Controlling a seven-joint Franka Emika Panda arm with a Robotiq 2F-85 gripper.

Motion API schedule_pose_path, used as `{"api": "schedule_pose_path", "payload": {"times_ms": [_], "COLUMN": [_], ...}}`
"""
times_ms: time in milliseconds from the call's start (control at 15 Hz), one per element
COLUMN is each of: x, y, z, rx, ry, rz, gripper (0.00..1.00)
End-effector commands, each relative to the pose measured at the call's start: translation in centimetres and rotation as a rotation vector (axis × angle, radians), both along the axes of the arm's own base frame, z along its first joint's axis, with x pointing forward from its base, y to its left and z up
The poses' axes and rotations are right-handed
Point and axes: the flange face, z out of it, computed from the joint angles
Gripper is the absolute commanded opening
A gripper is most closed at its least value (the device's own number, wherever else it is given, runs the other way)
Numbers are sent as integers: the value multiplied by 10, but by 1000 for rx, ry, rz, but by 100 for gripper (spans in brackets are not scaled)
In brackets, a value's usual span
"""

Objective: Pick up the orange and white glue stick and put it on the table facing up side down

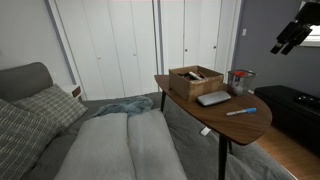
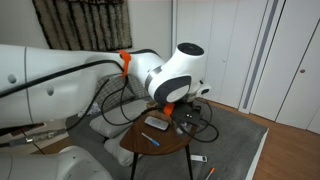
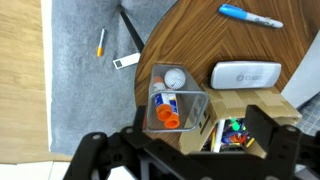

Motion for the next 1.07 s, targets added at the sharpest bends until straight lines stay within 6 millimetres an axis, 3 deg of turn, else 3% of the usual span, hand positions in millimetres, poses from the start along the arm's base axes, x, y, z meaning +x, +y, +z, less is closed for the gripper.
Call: {"api": "schedule_pose_path", "payload": {"times_ms": [0, 67, 200, 400, 800, 1000], "x": [29, 9, 20, 31, 92, 121], "y": [-45, -28, -45, -38, -25, -3], "z": [18, 8, 12, 10, -8, -12], "rx": [148, 82, 122, 139, -87, -170], "ry": [-93, -65, -92, -73, 88, 103], "rz": [68, 37, 48, 94, 211, 263], "gripper": [100, 100, 100, 100, 100, 100]}}
